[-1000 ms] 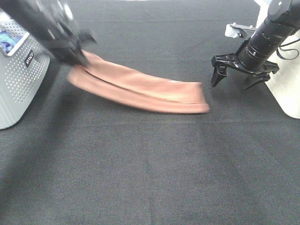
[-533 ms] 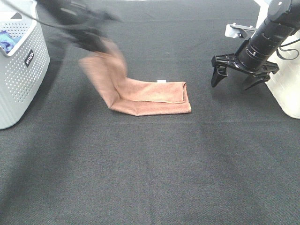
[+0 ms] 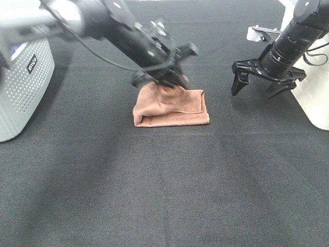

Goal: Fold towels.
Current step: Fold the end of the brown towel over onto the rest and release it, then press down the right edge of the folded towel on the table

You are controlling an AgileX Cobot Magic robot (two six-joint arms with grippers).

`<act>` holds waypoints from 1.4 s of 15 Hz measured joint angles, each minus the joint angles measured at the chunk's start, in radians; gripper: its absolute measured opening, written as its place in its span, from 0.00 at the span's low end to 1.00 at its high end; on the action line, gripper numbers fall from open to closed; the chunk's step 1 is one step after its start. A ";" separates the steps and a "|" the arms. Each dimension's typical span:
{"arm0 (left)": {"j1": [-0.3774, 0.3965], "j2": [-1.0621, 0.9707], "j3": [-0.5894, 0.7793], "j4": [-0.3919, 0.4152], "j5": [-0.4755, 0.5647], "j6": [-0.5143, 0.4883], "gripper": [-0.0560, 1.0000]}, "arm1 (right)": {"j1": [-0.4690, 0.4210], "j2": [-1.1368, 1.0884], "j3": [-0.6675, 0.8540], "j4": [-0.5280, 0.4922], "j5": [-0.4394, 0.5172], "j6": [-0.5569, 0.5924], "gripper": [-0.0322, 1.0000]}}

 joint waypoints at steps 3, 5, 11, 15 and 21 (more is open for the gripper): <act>-0.012 0.007 -0.003 -0.049 -0.053 -0.018 0.58 | 0.000 0.000 0.000 0.000 0.000 0.000 0.87; -0.013 0.007 -0.003 -0.148 -0.118 -0.004 0.66 | 0.000 0.000 0.000 0.006 0.001 0.000 0.87; 0.123 -0.049 -0.005 -0.184 -0.089 0.333 0.68 | 0.003 -0.016 0.000 0.509 0.186 -0.316 0.87; 0.250 -0.066 -0.008 -0.150 -0.002 0.347 0.68 | 0.089 0.072 -0.003 0.897 0.270 -0.503 0.87; 0.264 -0.066 -0.008 -0.153 0.055 0.348 0.68 | 0.123 0.239 -0.003 1.040 0.296 -0.570 0.87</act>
